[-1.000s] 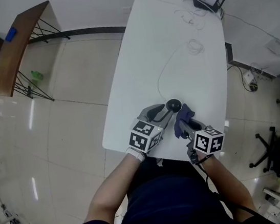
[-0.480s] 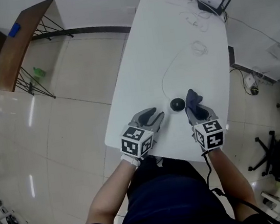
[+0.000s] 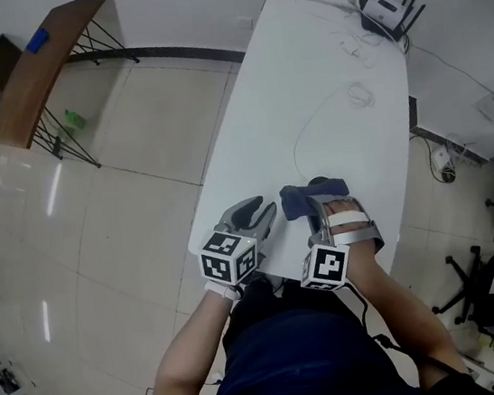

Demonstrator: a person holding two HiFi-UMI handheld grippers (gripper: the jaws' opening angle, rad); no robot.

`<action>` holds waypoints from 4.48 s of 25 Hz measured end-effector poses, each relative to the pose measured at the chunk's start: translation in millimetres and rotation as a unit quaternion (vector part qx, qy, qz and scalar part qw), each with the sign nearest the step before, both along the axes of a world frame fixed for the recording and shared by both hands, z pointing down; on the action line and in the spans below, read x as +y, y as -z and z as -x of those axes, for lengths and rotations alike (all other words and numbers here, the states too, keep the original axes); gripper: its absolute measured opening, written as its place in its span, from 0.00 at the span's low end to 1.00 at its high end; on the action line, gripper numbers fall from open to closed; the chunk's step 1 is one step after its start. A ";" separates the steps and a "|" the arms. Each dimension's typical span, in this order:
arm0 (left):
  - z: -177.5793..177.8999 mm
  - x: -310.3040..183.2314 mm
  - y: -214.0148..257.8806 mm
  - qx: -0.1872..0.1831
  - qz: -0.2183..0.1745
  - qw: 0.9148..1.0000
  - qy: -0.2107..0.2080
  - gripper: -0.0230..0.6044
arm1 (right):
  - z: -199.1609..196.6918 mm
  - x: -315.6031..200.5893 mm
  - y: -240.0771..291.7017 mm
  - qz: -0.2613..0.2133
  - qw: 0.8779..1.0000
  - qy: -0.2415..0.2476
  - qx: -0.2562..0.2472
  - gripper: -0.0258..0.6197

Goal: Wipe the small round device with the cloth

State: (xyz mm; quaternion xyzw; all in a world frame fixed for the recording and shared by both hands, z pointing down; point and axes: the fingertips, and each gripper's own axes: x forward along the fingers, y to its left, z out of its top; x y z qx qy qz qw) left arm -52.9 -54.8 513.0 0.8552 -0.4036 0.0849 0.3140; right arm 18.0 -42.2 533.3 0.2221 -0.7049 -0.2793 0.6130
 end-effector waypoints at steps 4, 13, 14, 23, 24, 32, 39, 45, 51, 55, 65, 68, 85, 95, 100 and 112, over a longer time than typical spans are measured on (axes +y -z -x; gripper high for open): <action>9.0 2.5 -3.4 0.006 0.008 1.000 0.013 0.23 | 1.3 19.1 -17.6 0.024 0.999 -0.005 0.029 0.15; 1.6 5.3 -4.4 0.010 0.012 1.000 0.001 0.23 | 4.7 -10.3 33.1 -0.032 0.995 -0.037 -0.086 0.15; -0.4 4.7 -3.5 0.010 0.011 1.000 -0.001 0.23 | -2.5 -18.9 38.1 -0.020 0.990 -0.067 -0.122 0.15; -4.6 9.4 -10.2 0.014 0.025 1.000 -0.009 0.23 | -96.0 -32.7 19.1 0.197 0.716 -0.425 -0.518 0.15; -4.6 10.1 -11.8 0.015 0.028 0.999 -0.009 0.23 | -97.8 -27.3 13.9 0.223 0.659 -0.452 -0.559 0.15; -9.2 10.6 -11.5 0.020 0.035 0.999 -0.017 0.23 | -78.0 12.2 -13.9 0.274 0.262 -0.529 -0.759 0.15; -2.9 12.7 -11.9 0.019 0.037 0.999 -0.013 0.23 | -6.2 36.0 -18.5 0.386 0.253 -0.487 -0.741 0.15; 4.5 12.7 -14.5 0.019 0.041 0.999 -0.006 0.23 | -3.8 26.0 -18.8 0.389 0.265 -0.483 -0.738 0.15; 0.1 10.7 -16.2 0.024 0.043 0.999 -0.011 0.23 | -36.0 38.0 -33.7 0.363 0.288 -0.501 -0.731 0.15; -7.3 12.2 -18.7 0.023 0.047 0.998 -0.020 0.23 | -56.8 41.0 -33.8 0.343 0.278 -0.510 -0.738 0.15; -10.8 15.0 -18.5 0.021 0.048 0.998 -0.021 0.23 | -108.6 11.0 -10.8 0.272 0.309 -0.508 -0.756 0.15; -8.5 15.0 -17.9 0.022 0.048 0.998 -0.018 0.23 | -114.1 -12.0 12.1 0.247 0.414 -0.478 -0.734 0.15; 1.3 21.1 -24.8 0.024 0.061 0.998 -0.005 0.23 | -100.4 6.9 -70.9 0.300 0.386 -0.555 -0.673 0.15; 1.7 21.6 -20.3 0.028 0.057 0.998 -0.001 0.23 | -29.5 23.3 -79.2 0.393 0.370 -0.543 -0.644 0.15; 18.6 25.9 -19.3 0.028 0.056 0.998 0.017 0.23 | -0.8 0.3 -72.0 0.399 0.401 -0.519 -0.641 0.15; 39.1 33.6 -26.3 0.022 0.066 0.997 0.038 0.23 | 28.7 -30.2 -67.9 0.366 0.455 -0.497 -0.642 0.15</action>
